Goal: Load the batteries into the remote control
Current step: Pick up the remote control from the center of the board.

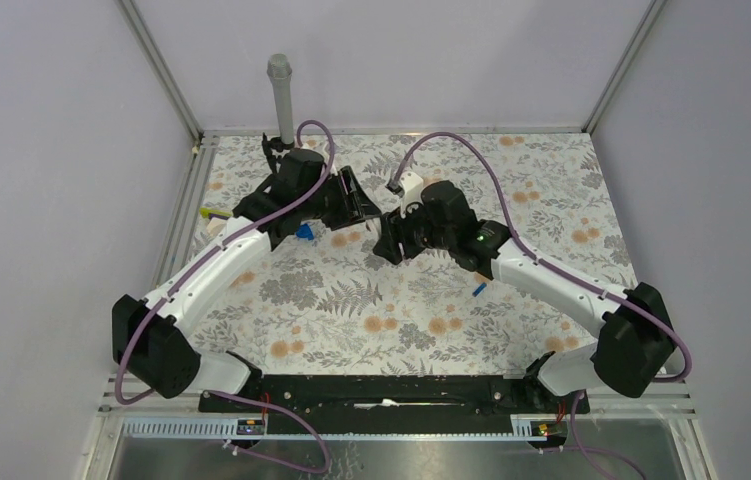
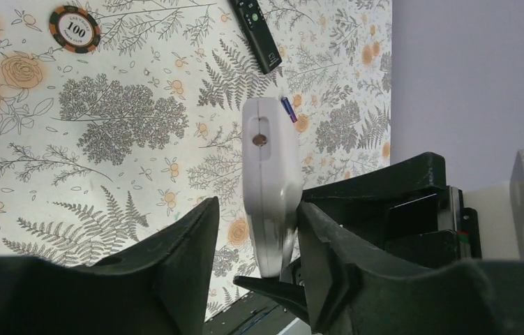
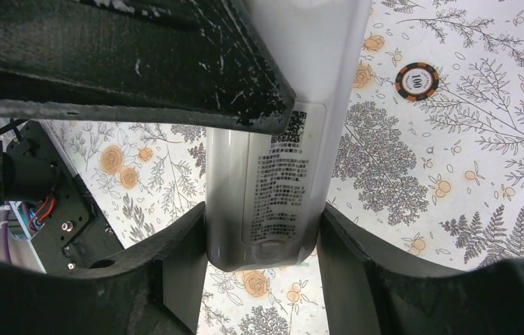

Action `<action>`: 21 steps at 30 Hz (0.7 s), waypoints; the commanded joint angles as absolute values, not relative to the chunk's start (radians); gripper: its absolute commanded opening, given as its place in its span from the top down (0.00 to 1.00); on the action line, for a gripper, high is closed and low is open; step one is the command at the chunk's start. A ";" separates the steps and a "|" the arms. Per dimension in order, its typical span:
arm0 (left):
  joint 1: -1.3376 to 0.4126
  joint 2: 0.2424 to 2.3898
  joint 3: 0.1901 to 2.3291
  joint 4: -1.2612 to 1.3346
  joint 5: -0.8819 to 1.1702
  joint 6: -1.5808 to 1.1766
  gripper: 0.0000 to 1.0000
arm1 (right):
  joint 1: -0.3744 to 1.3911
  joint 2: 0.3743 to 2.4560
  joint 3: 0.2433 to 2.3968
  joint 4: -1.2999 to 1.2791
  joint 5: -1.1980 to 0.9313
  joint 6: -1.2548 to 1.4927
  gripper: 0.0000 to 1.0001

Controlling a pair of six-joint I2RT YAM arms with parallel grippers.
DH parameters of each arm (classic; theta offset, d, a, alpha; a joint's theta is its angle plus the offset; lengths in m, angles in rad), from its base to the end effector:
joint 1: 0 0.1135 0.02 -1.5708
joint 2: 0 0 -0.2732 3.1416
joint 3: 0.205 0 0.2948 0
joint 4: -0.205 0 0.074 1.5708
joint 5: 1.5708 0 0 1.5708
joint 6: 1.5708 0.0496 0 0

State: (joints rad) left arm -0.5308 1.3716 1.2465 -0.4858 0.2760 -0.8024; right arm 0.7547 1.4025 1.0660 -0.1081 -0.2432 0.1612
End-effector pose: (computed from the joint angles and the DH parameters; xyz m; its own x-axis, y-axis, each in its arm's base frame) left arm 0.3032 -0.1936 0.3350 -0.8324 -0.3136 -0.4569 0.1166 0.7069 -0.6976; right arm 0.2663 0.2668 0.2917 -0.4414 -0.2012 -0.8745 -0.7623 0.5982 0.2471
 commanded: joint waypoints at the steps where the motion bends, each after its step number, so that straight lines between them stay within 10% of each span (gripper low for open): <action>1: -0.522 1.379 1.288 -0.458 0.263 -0.802 0.53 | 0.763 1.416 1.118 -0.077 -0.234 0.106 0.71; 14: -0.479 1.393 1.246 -0.359 0.310 -0.871 0.51 | 0.764 1.439 1.118 -0.038 -0.292 0.130 0.71; 21: -0.476 1.432 1.253 -0.354 0.339 -0.866 0.84 | 0.763 1.441 1.107 -0.020 -0.320 0.126 0.71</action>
State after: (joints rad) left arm -0.4816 1.4124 1.2465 -0.4072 0.3046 -0.8707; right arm 0.7547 1.4437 1.0771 -0.0853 -0.2836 0.1326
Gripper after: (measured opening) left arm 0.256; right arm 0.597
